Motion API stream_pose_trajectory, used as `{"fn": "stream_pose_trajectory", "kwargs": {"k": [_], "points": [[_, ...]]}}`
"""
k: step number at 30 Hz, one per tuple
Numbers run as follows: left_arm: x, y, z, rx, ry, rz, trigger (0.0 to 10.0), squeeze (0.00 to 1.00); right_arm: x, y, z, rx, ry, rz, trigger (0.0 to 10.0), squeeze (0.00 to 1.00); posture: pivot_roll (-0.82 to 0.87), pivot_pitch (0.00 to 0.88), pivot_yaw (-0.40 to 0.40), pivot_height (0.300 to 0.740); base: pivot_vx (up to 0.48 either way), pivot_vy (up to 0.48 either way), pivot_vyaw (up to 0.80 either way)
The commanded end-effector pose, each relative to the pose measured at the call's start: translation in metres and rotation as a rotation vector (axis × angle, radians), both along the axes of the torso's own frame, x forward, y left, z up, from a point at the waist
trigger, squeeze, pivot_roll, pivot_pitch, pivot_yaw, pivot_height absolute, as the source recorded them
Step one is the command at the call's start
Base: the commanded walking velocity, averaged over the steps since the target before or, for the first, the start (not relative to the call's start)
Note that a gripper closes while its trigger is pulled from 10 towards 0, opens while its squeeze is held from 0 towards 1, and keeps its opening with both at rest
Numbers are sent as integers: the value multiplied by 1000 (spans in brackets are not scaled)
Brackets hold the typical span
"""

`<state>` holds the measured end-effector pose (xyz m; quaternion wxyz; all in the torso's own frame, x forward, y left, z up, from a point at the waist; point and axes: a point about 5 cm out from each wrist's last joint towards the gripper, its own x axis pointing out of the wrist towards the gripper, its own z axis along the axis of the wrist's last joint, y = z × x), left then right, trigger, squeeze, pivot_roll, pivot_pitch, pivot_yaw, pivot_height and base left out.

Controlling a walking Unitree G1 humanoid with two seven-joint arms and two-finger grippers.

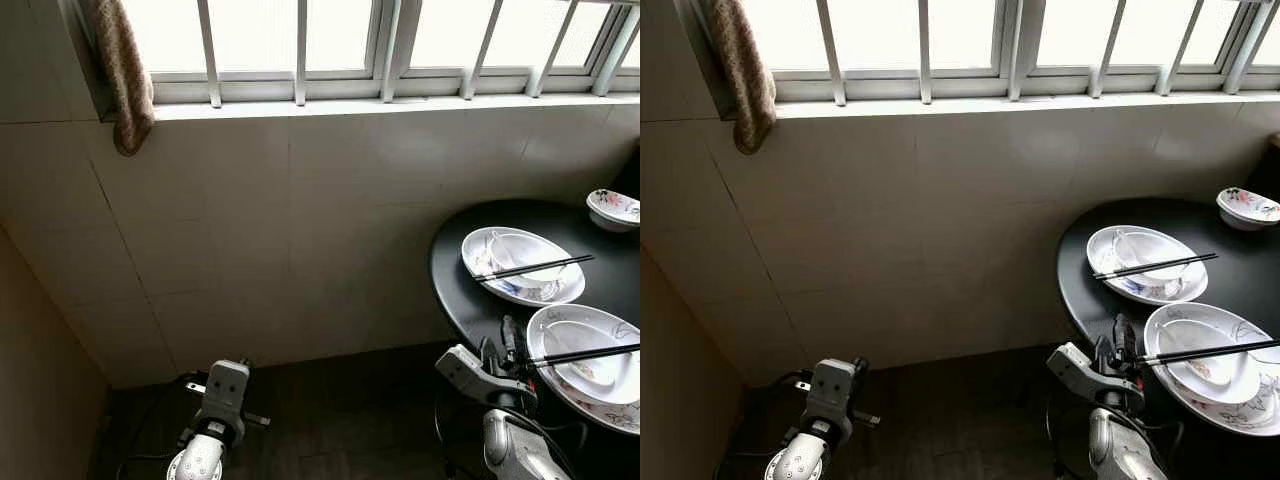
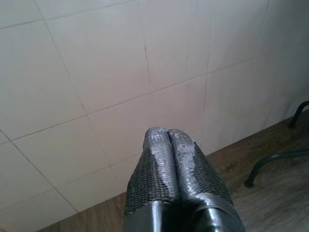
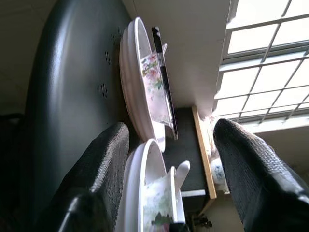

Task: Kitchen organization

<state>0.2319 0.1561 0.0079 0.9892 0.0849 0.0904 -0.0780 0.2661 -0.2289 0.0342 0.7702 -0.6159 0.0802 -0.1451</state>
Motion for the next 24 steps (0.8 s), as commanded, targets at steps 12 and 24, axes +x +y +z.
{"fn": "stream_pose_trajectory", "kwargs": {"k": [12,24], "points": [[1,-1,-1,-13,0,-5,10000,0,-4,-10,5,29,-16,-62,10000,0,-90,0,-39,740,0,0,0],[2,-1,-1,-20,1,-5,10000,0,-7,-17,6,-2,-5,-91,10000,0,-93,0,-40,740,0,0,0]]}}
